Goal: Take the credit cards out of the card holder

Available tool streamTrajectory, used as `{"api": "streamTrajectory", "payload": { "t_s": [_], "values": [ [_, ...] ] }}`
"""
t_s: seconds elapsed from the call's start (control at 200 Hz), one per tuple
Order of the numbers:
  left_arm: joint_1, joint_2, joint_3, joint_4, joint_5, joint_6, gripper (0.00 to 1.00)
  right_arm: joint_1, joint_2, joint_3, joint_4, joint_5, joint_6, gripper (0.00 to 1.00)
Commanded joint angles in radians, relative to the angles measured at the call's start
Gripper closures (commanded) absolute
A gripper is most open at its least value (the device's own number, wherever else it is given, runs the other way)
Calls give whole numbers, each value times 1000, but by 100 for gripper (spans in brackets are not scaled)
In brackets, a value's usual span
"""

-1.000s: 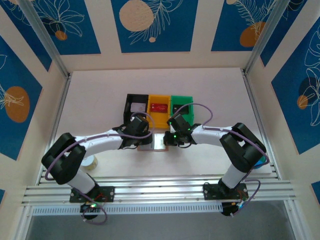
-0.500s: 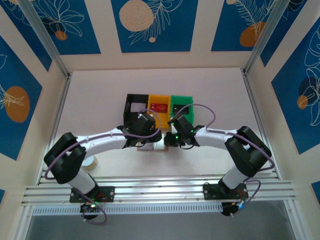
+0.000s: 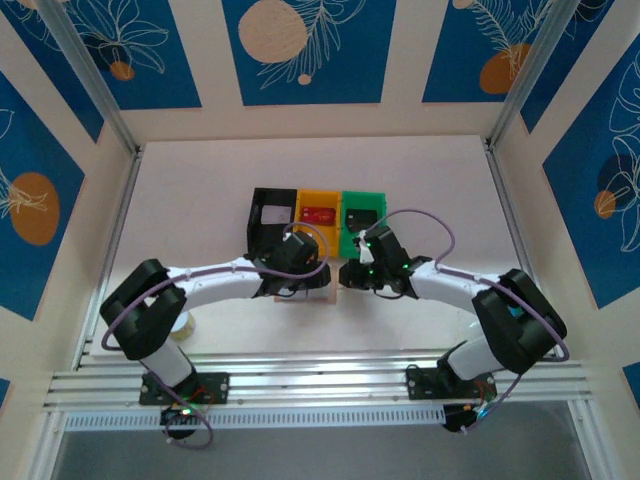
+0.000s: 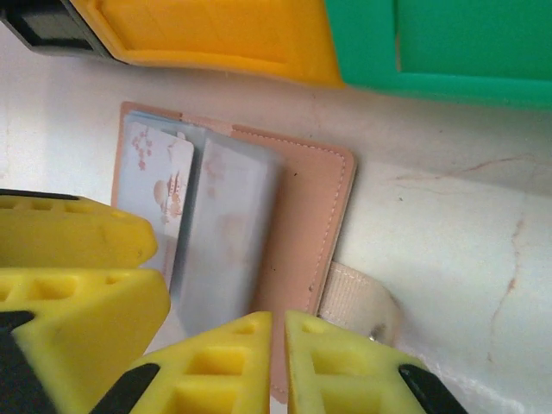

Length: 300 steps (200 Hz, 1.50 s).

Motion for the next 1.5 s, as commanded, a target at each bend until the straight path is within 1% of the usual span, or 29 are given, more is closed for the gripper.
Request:
{"api": "streamTrajectory", "payload": {
  "t_s": [0.0, 0.1, 0.215, 0.305, 0.43, 0.55, 0.63, 0.695, 0.8, 0.895, 1.09, 1.37, 1.495],
  "values": [
    [-10, -36, 26, -10, -22, 3, 54, -13, -45, -30, 51, -57, 10, 86],
    [-11, -74, 26, -54, -55, 22, 54, -15, -59, -41, 78, -82, 9, 84],
    [-10, -97, 10, -68, -66, 26, 53, -7, -52, -39, 95, -93, 6, 84],
    [-10, -105, -18, -55, -73, 19, 53, 11, -46, -34, 111, -108, 8, 84],
    [-10, -105, -56, -17, -64, 0, 54, 46, -35, -14, 101, -98, 16, 85],
    [-10, -99, -68, 9, -59, -17, 54, 47, -1, 12, 92, -116, 54, 87],
    [-11, -98, -72, 17, -61, -22, 54, 45, 34, 25, 101, -153, 69, 89],
    [-10, -102, -74, 6, -75, -21, 54, 43, 55, 20, 132, -179, 90, 88],
    [-10, -142, -110, -20, -128, -31, 54, 43, 65, 12, 161, -204, 113, 88],
    [-5, -192, -154, -37, -170, -43, 55, 45, 64, 13, 162, -199, 123, 87],
    [2, -258, -202, -143, -247, -74, 54, 64, 68, 36, 148, -173, 142, 83],
    [20, -288, -242, -244, -289, -108, 54, 108, 113, 110, 94, -116, 179, 79],
    [26, -279, -253, -252, -282, -108, 54, 127, 151, 147, 71, -90, 196, 78]
  ]
}}
